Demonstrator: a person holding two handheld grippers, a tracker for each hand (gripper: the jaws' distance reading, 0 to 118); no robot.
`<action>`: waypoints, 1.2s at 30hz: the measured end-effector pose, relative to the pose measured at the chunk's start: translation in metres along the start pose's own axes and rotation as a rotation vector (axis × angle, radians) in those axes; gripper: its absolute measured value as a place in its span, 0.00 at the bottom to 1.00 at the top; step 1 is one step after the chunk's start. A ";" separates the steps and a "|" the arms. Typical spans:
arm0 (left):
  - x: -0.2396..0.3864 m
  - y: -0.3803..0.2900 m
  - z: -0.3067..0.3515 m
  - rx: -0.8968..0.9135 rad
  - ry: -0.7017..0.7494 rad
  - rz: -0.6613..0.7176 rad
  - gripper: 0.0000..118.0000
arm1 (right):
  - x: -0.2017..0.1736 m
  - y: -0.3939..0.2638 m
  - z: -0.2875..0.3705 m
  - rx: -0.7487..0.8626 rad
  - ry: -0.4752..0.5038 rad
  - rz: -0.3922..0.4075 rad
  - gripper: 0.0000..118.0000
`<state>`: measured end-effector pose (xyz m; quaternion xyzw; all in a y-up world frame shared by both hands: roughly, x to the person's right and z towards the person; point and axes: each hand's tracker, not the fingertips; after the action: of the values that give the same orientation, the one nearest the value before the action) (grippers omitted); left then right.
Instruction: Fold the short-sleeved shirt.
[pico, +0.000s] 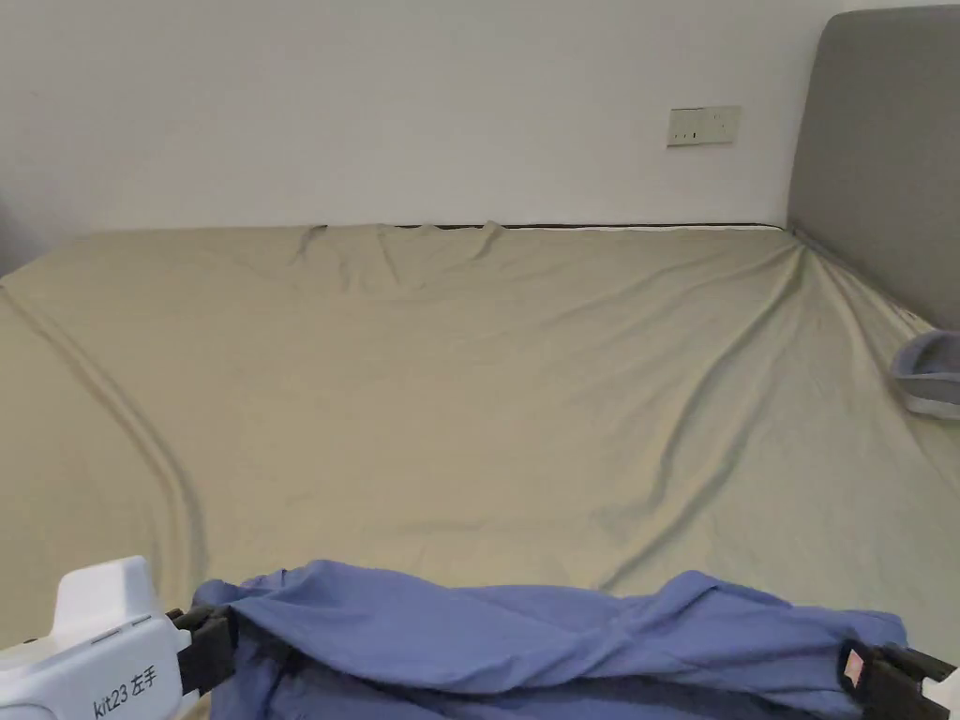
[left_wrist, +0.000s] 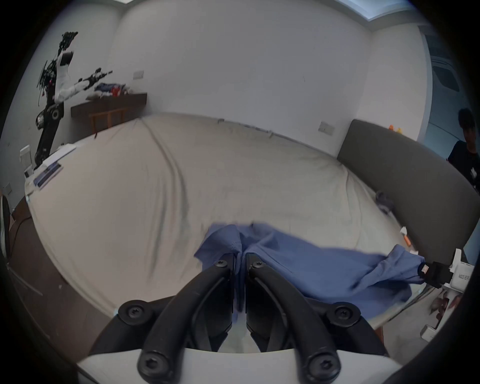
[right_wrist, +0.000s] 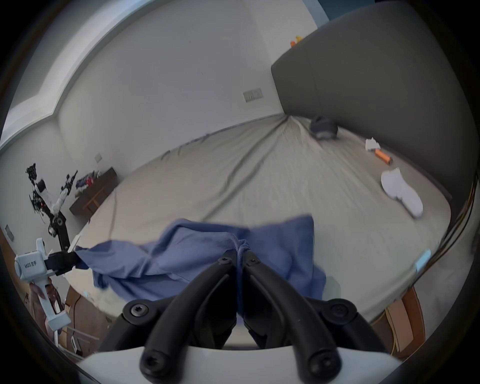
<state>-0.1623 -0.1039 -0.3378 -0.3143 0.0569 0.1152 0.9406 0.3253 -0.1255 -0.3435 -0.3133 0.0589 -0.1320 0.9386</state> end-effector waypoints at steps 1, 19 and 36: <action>0.001 -0.006 0.001 -0.016 -0.005 -0.036 0.05 | 0.004 -0.007 -0.002 -0.021 -0.003 0.002 0.02; -0.002 0.029 0.043 0.112 -0.057 0.002 0.19 | -0.040 0.043 0.033 0.310 0.128 0.113 0.08; -0.047 0.021 -0.077 -0.202 -0.097 0.235 0.95 | -0.039 0.067 -0.037 0.218 0.312 0.039 0.00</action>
<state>-0.2162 -0.1427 -0.4033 -0.3925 0.0359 0.2449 0.8858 0.2943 -0.0844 -0.4125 -0.1841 0.1953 -0.1663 0.9488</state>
